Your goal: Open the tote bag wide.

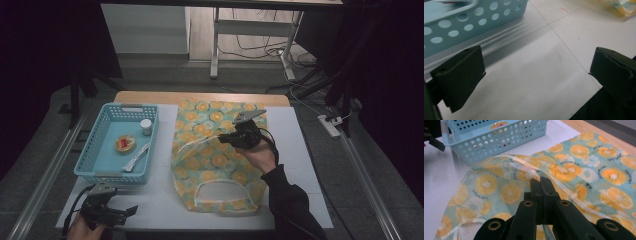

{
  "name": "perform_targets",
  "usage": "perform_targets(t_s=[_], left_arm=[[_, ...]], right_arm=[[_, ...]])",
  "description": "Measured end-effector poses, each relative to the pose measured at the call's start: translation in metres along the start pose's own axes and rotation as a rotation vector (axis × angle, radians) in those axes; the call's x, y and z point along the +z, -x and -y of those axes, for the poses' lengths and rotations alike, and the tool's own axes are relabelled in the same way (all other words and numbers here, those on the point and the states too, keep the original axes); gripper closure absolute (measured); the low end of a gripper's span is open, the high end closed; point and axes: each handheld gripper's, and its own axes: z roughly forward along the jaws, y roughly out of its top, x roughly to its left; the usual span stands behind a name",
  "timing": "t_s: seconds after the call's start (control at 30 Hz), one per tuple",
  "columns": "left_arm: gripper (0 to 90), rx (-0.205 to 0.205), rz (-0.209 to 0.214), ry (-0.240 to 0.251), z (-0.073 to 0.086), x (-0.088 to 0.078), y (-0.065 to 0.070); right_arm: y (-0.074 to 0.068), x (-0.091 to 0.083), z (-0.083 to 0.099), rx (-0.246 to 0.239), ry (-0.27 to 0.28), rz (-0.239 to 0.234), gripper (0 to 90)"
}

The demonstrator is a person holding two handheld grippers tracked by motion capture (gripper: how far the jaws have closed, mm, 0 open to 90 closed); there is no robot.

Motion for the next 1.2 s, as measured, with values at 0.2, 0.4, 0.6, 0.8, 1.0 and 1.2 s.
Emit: perform_targets(t_s=[0.2, 0.4, 0.6, 0.8, 1.0, 1.2], left_arm=[[0.0, -0.006, -0.001, 0.004, 0.0, 0.0, 0.0], [0.0, -0.008, -0.003, 0.006, 0.0, 0.0, 0.0], [0.0, -0.013, -0.004, 0.007, 0.0, -0.001, -0.001], [0.0, -0.013, -0.003, 0.01, 0.0, -0.001, -0.001], [0.0, -0.015, 0.0, 0.015, 0.001, -0.002, -0.001], [0.0, -0.019, -0.009, 0.026, 0.001, -0.003, 0.0]], right_arm=[[0.004, -0.004, -0.009, -0.003, 0.019, 0.009, 90.0], [0.006, -0.008, -0.019, -0.006, 0.046, 0.013, 90.0], [0.008, -0.011, -0.025, -0.014, 0.067, 0.018, 90.0], [0.006, -0.009, -0.025, -0.015, 0.102, 0.017, 90.0], [0.007, -0.011, -0.025, -0.013, 0.116, 0.022, 90.0], [0.011, -0.009, -0.021, -0.001, 0.109, 0.017, 90.0]])
